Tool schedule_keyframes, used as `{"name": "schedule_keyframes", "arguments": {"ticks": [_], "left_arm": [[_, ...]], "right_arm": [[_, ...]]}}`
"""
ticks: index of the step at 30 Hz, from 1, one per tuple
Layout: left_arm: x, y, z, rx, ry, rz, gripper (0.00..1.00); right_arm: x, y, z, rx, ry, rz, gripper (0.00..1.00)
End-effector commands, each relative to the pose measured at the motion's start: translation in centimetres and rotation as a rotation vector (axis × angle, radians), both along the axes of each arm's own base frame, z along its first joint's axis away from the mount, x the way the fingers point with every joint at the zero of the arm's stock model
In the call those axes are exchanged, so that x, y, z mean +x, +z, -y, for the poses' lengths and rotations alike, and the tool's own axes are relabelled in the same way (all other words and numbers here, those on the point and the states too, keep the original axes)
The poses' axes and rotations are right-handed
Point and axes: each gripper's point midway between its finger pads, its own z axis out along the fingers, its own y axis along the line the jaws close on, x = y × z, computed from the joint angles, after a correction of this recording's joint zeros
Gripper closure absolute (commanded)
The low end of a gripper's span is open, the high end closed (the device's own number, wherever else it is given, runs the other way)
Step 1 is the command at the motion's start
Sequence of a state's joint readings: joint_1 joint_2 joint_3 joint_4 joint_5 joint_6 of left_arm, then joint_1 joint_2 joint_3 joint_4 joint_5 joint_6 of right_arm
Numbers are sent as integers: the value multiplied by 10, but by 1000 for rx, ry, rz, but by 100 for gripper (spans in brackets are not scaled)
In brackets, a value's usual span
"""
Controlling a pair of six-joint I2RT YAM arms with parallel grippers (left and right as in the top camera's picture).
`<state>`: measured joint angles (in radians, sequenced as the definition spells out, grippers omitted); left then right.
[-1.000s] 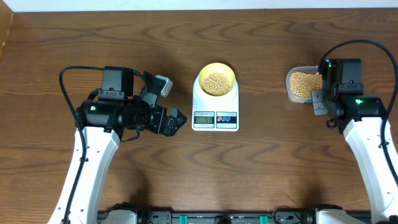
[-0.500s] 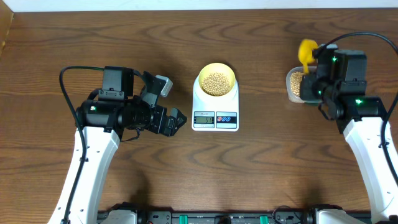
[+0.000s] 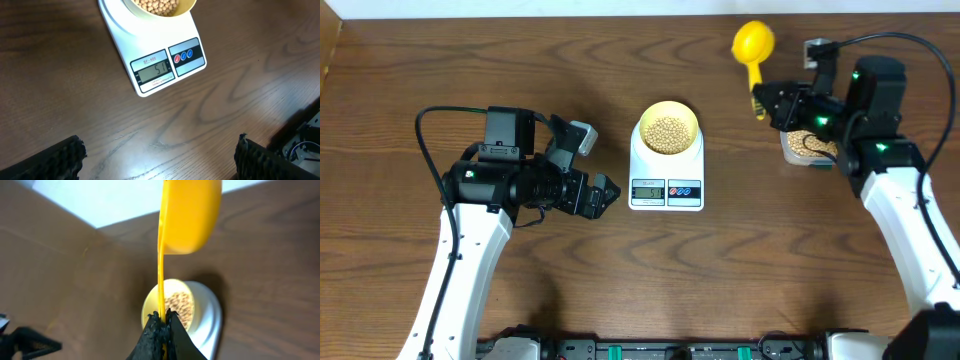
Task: Scoop item into bowl and weigh 50g on scale
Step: 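Carry the yellow scoop with the right gripper over the yellow bowl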
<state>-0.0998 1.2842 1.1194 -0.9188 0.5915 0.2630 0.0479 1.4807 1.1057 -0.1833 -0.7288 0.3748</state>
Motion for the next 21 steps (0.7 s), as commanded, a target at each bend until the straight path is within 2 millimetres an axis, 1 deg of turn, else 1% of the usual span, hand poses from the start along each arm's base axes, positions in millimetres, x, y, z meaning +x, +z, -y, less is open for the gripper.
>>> {"name": "schedule_keyframes", "arguments": {"ticks": [1, 3, 7, 9, 11, 14, 17, 21], "left_arm": [[0, -4, -3, 11, 4, -9, 2], [0, -4, -3, 11, 4, -9, 2], [0, -4, -3, 11, 4, -9, 2], [0, -4, -3, 11, 4, -9, 2], [0, -4, -3, 11, 4, -9, 2], [0, -4, -3, 11, 4, -9, 2], [0, -4, -3, 11, 4, -9, 2], [0, -4, -3, 11, 4, -9, 2]], "right_arm": [[-6, 21, -28, -6, 129, 66, 99], [-7, 14, -40, -88, 177, 102, 99], [-1, -9, -52, -288, 188, 127, 99], [0, -18, -62, -364, 215, 140, 99], [1, -23, -74, -402, 247, 136, 99], [3, -28, -87, -427, 296, 124, 99], [9, -34, -92, -486, 319, 113, 99], [18, -50, -84, -652, 297, 100, 99]]}}
